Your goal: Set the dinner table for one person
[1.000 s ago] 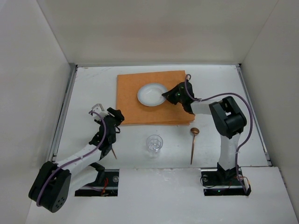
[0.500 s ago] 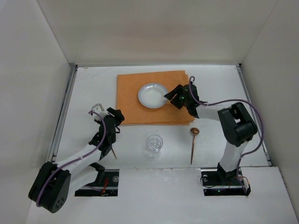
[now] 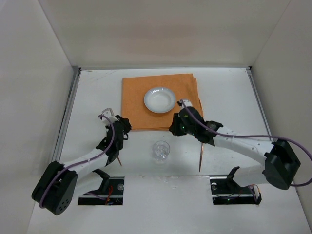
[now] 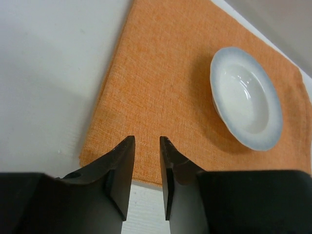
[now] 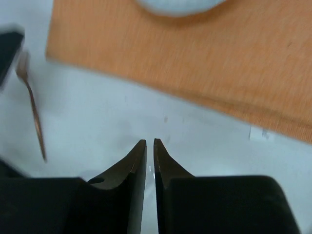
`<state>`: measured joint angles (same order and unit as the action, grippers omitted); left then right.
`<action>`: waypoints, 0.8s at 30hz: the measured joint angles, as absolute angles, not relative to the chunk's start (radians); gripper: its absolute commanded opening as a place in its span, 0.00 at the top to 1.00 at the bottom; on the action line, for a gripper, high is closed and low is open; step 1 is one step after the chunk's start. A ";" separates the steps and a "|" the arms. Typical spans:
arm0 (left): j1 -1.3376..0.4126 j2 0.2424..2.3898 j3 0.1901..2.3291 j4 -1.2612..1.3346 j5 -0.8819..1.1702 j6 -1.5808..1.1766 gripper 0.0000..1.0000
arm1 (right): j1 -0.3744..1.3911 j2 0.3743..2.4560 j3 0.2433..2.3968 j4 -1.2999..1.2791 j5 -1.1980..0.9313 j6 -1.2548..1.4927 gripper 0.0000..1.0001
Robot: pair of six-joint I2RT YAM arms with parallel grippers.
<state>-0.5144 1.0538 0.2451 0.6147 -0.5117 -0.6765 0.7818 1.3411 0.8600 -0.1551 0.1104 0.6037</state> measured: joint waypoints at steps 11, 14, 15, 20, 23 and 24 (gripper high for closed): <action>-0.534 1.069 0.245 0.623 -0.498 -0.677 0.69 | 1.013 1.346 0.985 -0.491 0.183 0.453 0.50; -0.533 1.066 0.245 0.624 -0.498 -0.677 0.66 | 1.017 1.368 1.003 -0.503 0.183 0.441 0.53; -0.533 1.066 0.245 0.624 -0.498 -0.677 0.65 | 1.017 1.381 1.007 -0.505 0.183 0.439 0.53; -0.534 1.061 0.245 0.623 -0.517 -0.677 0.62 | 1.023 1.462 1.012 -0.509 0.181 0.434 0.65; -0.535 1.044 0.245 0.623 -0.530 -0.678 0.61 | 1.023 1.486 1.013 -0.508 0.174 0.429 0.87; -0.535 1.040 0.245 0.624 -0.533 -0.677 0.61 | 1.023 1.487 1.015 -0.509 0.174 0.430 0.90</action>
